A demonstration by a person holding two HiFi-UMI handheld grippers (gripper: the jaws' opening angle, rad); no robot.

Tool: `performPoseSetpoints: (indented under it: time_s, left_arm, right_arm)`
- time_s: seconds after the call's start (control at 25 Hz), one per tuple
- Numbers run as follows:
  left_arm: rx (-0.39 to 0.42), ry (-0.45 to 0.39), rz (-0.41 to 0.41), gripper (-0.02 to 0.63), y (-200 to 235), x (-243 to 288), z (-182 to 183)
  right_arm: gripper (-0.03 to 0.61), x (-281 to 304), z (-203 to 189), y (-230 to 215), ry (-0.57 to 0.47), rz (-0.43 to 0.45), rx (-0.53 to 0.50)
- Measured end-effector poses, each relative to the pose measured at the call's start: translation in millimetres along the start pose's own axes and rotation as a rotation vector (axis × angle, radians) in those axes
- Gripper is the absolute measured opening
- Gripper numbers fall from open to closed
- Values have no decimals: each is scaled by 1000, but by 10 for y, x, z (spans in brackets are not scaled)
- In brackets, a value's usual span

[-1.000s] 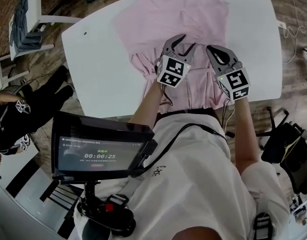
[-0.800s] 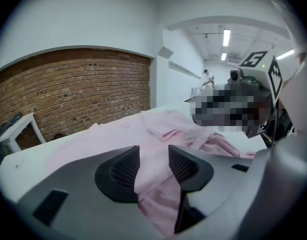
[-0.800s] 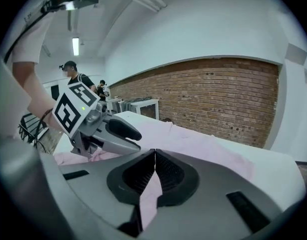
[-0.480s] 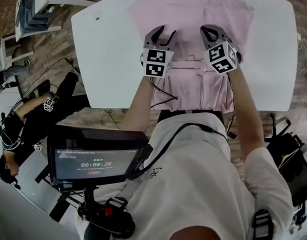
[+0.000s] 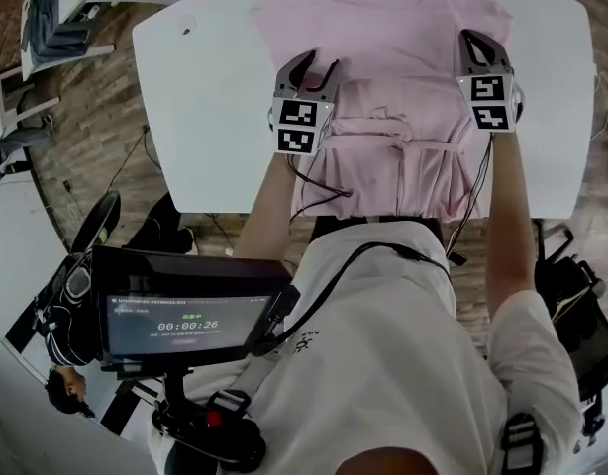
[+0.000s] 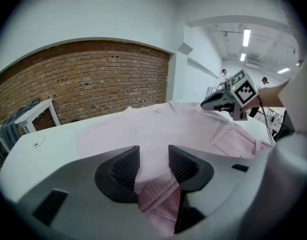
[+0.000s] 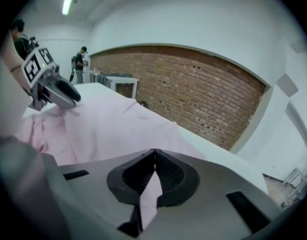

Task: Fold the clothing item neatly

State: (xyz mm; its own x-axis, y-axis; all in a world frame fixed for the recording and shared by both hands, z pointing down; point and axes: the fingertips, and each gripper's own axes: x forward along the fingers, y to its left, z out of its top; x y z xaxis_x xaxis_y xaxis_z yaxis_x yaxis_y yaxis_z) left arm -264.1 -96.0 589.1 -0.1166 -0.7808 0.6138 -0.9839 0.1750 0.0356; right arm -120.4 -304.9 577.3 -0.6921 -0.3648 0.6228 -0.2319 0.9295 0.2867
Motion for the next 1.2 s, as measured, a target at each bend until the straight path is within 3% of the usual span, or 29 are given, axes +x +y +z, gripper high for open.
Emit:
performPoseSetpoints:
  time_s: [0.12,0.24,0.32,0.4,0.64,0.8,1.04,1.2]
  left_arm:
    - [25,36,-26,178,-66,-28,-100]
    - [31,67,-37,178,-54,-7,-214]
    - [29,75,-37,178,-12,14,-268]
    - [23,78,-41,178,17,12,-290]
    - [-5,83,-57,178,115,79,-356]
    - [-66,41,-48,178,264,75,-333]
    - [-48,3,5,178,240,-106,-234]
    - [-42,-50,25,148,-59,-347,-10]
  right_arm:
    - [5,-266,197,409,-85,161,64]
    - [5,-221,124,823,-39,274,22]
    - [5,-134,-75,873,39,270,-24]
    - [5,-127,-226,838,68,261,-3]
    - [5,-37,-275,836,55,259,54]
    - [5,55,-245,880,46,260,68]
    - [5,-144,69,870,-70,273,77]
    - [5,-506,149,783,-141,280,125]
